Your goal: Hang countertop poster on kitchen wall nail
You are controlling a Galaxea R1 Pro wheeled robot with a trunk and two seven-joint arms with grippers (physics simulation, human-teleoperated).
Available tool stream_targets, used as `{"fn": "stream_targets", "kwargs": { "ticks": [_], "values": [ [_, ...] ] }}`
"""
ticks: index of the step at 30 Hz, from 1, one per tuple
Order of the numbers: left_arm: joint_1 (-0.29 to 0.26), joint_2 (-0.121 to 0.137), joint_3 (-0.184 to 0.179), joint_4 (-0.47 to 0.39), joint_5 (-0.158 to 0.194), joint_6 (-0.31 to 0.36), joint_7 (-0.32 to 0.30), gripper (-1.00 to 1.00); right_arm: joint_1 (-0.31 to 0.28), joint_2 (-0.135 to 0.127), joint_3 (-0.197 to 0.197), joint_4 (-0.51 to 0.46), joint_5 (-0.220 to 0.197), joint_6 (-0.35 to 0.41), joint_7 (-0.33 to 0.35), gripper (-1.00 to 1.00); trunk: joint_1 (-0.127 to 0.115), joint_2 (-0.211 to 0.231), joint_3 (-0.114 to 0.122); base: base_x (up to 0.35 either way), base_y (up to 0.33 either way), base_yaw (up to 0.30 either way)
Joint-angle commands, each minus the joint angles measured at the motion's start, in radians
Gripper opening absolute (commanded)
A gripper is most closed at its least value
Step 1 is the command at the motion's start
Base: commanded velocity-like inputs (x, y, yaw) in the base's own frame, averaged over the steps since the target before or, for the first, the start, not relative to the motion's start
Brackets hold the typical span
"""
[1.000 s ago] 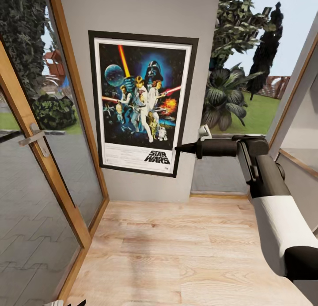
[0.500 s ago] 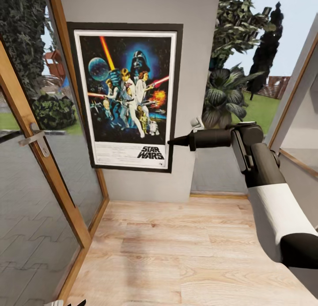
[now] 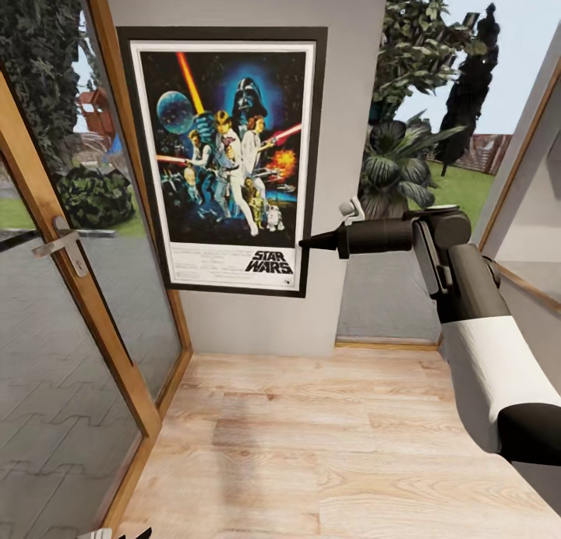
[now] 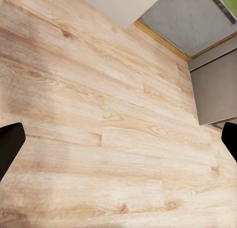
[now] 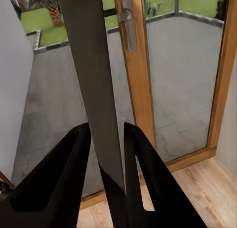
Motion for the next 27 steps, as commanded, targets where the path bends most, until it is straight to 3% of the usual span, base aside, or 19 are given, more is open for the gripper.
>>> {"fn": "stream_targets", "kwargs": {
  "ticks": [1,17,27],
  "values": [
    [-0.001,0.000,-0.008,0.000,0.007,-0.006,-0.002,1.00,-0.001,-0.001,0.001,-0.001,-0.001,0.009,0.004,-1.00,0.001,-0.002,-0.002,0.000,0.000,0.000],
    [0.000,0.000,-0.008,0.001,0.007,-0.005,-0.002,1.00,-0.001,-0.001,0.005,-0.001,0.001,0.005,0.001,-1.00,0.001,-0.002,-0.002,0.006,0.000,0.000],
    [-0.001,0.000,-0.008,0.001,0.007,-0.005,-0.002,1.00,-0.001,-0.001,0.005,-0.003,0.000,0.005,0.002,-1.00,0.001,-0.002,-0.002,0.258,0.000,0.000]
  ]
}}
